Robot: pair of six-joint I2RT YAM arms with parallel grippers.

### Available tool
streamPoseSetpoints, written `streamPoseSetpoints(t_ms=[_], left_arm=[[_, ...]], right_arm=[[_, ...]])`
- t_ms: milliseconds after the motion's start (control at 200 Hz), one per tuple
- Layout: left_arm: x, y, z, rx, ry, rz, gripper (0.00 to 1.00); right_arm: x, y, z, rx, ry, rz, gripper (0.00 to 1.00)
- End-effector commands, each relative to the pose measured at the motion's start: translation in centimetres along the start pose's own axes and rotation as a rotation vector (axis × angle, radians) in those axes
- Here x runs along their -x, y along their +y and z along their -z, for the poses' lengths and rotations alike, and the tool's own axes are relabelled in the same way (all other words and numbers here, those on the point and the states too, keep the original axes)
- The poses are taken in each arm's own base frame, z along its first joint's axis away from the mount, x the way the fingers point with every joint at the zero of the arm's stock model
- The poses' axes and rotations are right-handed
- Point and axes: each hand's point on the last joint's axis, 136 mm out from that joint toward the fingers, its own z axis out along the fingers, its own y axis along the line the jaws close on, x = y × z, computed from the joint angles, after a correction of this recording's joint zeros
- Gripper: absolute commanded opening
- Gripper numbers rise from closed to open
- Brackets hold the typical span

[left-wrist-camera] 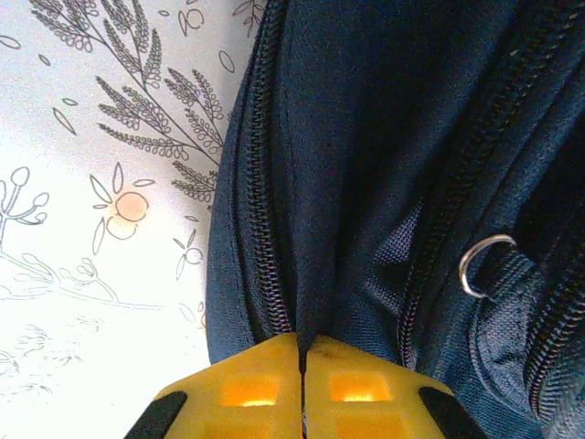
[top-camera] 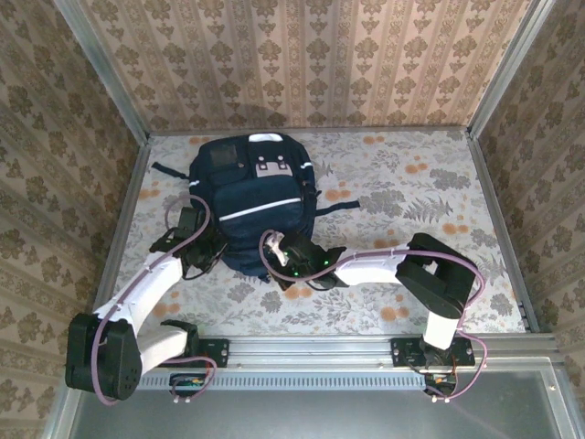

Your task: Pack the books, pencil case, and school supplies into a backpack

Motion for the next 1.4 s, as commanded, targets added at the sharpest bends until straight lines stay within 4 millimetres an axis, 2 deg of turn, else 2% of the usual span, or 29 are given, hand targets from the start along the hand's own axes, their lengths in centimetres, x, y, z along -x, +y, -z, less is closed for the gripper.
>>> streamPoseSetpoints(t_ms=[0, 190, 305, 750, 885, 1010, 1140, 1275, 1395], left_arm=[[0.8, 2.1, 0.1, 0.064, -0.04, -0.01, 0.06], [0.7, 1.8, -0.1, 0.048, -0.025, -0.009, 0.03], [0.9, 1.9, 0.1, 0.057, -0.037, -0.023, 0.0], [1.5, 2.5, -0.2, 0.082, -0.033, -0.016, 0.0], [1.7, 2.5, -0.1, 0.083, -0.037, -0.015, 0.0], [1.9, 2.6, -0.1, 0.085, -0.038, -0.014, 0.0], [2.0, 2.5, 0.0, 0.085, -0.043, -0.017, 0.0], [2.5, 2.6, 0.4, 0.096, -0.053, -0.027, 0.0], [4.0, 3.0, 1.4, 0.131, -0.086, -0.032, 0.0]], right_arm=[[-1.9, -2.6, 0.9, -0.093, 0.05, -0.006, 0.0], [-1.4, -2.4, 1.4, -0.062, 0.018, -0.008, 0.0], [-1.5, -3.2, 1.7, -0.076, 0.019, -0.024, 0.0], [-3.8, -8.5, 4.0, -0.178, 0.042, -0.089, 0.0], [-4.0, -10.8, 4.9, -0.24, 0.033, -0.139, 0.0], [-4.1, -12.1, 5.4, -0.275, 0.021, -0.173, 0.0], [-3.6, -11.3, 5.2, -0.22, 0.003, -0.164, 0.0], [-2.3, -8.8, 4.5, -0.115, -0.02, -0.108, 0.0], [-1.5, -5.8, 3.2, -0.064, -0.002, -0.028, 0.0]])
